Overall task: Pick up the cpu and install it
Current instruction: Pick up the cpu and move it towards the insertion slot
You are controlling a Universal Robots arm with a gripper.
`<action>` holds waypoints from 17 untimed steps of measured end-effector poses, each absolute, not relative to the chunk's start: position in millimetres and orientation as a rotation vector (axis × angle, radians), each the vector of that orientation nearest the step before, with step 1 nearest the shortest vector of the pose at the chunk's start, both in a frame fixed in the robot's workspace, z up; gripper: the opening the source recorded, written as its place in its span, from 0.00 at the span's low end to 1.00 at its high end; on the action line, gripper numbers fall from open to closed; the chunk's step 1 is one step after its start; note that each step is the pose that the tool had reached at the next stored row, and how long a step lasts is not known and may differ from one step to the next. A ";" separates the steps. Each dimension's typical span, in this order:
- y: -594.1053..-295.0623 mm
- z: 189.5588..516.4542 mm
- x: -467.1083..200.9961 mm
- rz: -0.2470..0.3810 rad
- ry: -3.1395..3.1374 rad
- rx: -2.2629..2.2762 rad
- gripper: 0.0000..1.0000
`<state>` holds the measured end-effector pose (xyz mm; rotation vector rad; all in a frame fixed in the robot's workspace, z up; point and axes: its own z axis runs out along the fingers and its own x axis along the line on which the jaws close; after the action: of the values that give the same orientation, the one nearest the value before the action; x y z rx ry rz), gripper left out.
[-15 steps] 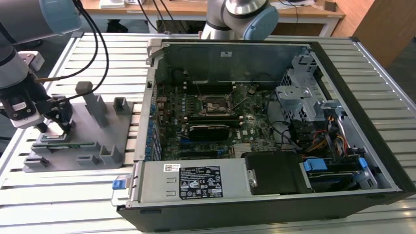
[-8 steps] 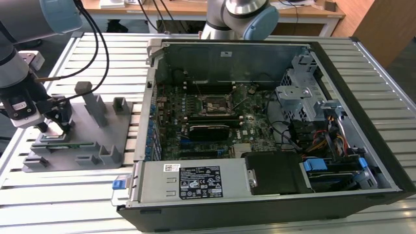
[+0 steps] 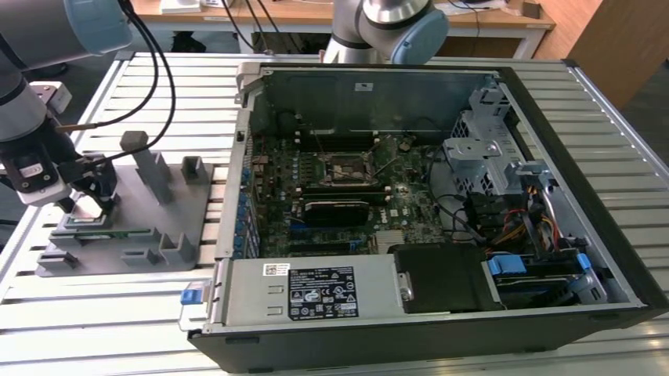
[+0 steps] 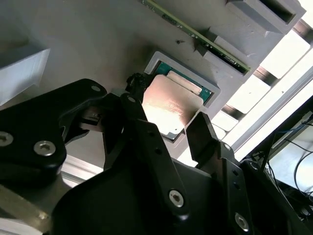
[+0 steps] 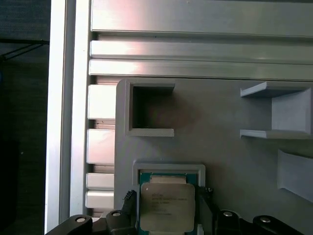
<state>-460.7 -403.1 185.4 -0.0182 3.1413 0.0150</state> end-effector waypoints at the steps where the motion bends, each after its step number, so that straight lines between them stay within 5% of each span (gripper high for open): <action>1: -403.3 185.3 -460.8 0.015 3.141 -0.019 0.62; 17: -403.4 193.1 -460.8 0.015 3.141 -0.020 0.53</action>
<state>-460.8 -403.4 193.1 -0.0201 3.1412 0.0151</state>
